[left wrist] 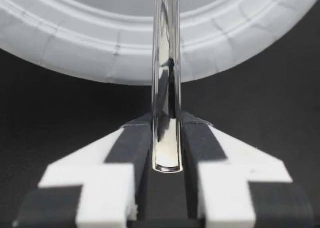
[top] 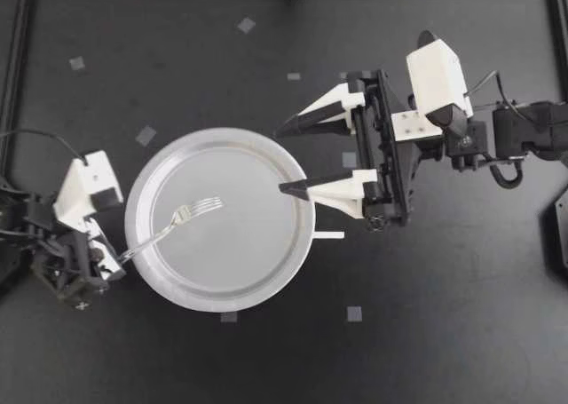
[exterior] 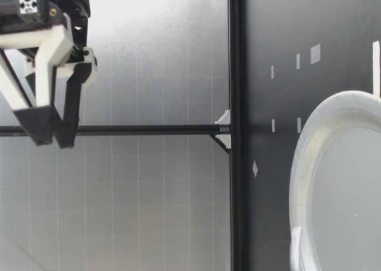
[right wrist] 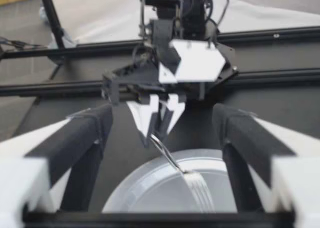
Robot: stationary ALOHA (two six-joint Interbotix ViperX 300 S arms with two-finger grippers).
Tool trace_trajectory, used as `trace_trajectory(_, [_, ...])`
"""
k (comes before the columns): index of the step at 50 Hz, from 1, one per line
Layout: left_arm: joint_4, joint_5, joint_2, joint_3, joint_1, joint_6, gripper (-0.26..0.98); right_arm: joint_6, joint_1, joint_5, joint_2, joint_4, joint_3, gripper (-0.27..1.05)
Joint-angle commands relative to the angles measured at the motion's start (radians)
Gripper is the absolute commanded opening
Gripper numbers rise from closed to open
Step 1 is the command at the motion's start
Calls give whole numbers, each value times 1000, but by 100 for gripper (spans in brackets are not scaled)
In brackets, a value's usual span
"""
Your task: Pick up the fork and place it on the plate.
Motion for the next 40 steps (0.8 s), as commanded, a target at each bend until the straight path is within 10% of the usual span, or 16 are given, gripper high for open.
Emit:
trace_trajectory(1, [-2,5,18,-31,-3,0,-2,2,-5,-20,-21,3,-11,79])
trace_trajectory(40, [-5,156,75,-77,-5,-46,-2,21,-5,-57,-2,3,-9,79])
